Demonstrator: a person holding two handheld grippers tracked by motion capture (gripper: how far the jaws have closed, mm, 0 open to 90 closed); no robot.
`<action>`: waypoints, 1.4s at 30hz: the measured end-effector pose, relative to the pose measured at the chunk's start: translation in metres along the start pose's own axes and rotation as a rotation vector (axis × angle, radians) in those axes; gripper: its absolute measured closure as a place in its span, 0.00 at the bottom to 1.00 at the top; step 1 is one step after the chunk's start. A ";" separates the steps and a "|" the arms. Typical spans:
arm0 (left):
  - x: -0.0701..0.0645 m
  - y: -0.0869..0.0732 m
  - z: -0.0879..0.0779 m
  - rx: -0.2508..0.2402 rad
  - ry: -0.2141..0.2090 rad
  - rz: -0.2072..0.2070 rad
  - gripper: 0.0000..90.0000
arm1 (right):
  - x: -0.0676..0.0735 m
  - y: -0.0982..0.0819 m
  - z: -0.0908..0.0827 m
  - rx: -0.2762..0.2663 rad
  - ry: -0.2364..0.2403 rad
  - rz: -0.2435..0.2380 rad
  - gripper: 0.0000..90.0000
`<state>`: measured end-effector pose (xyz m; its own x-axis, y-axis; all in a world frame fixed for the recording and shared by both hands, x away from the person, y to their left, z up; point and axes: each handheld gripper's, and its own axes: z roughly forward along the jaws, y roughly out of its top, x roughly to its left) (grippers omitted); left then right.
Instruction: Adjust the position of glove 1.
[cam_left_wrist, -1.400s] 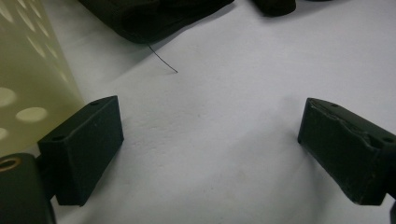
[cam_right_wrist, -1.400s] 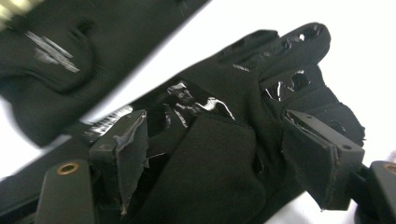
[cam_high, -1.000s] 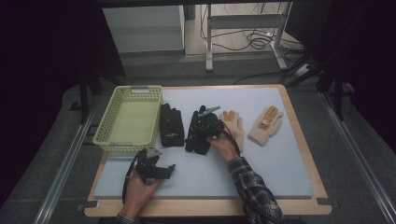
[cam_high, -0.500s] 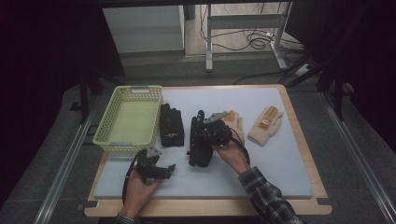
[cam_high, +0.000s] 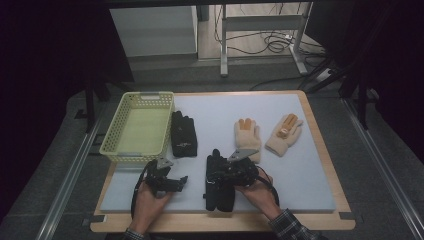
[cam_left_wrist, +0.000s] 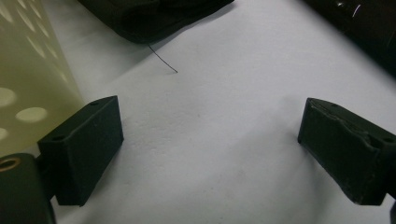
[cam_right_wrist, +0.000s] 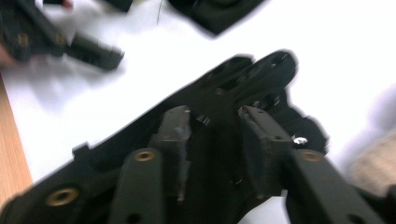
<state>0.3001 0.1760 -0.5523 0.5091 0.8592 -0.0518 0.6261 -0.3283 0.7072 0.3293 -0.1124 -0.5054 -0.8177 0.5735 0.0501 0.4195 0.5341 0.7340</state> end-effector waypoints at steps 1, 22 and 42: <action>0.000 0.000 0.000 0.000 0.000 0.000 0.08 | -0.004 0.003 -0.001 -0.012 0.006 0.016 0.62; 0.000 0.000 0.000 0.003 -0.002 0.003 0.08 | -0.042 0.101 0.077 -0.016 0.030 -0.062 0.64; 0.000 0.000 0.000 0.003 -0.004 0.003 0.08 | -0.050 0.130 0.163 0.030 0.024 -0.100 0.40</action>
<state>0.3003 0.1765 -0.5522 0.5132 0.8566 -0.0529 0.6266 -0.3319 0.7051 0.4892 0.0297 -0.5227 -0.8650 0.5018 -0.0061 0.3466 0.6062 0.7158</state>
